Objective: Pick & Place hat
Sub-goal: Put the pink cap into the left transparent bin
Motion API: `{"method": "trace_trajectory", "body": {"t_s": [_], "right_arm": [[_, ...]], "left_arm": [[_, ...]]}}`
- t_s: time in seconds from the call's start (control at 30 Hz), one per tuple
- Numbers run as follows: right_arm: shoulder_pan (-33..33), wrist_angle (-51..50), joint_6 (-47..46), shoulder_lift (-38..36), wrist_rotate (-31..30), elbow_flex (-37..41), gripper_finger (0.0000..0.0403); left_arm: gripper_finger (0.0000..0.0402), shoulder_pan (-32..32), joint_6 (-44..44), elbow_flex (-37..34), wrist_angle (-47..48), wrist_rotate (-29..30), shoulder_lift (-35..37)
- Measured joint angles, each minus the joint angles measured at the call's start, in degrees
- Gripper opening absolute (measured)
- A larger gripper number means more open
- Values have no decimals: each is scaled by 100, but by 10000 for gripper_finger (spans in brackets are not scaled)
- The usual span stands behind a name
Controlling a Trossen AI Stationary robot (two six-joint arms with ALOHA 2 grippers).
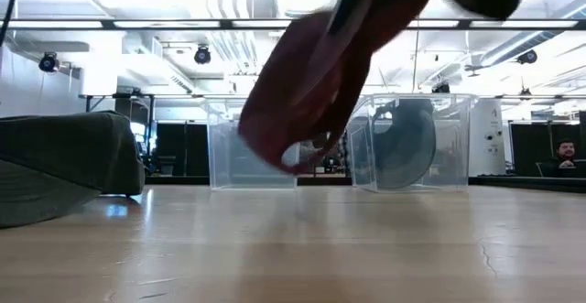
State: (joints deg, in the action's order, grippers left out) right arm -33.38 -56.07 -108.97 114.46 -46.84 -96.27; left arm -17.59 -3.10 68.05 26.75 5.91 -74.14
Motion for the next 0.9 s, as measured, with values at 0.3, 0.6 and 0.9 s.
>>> {"method": "trace_trajectory", "body": {"t_s": [0.3, 0.6, 0.9], "right_arm": [[-202, -161, 1324, -1071, -669, 0, 14], [1284, -32, 4001, -2023, -494, -2, 13], [3794, 1371, 6210, -1877, 2631, -9, 13]], "left_arm": [[179, -263, -839, 720, 113, 1017, 1026], [179, -463, -1794, 768, 609, 2081, 1821], [179, -465, -3233, 758, 3229, 2099, 2029]]}}
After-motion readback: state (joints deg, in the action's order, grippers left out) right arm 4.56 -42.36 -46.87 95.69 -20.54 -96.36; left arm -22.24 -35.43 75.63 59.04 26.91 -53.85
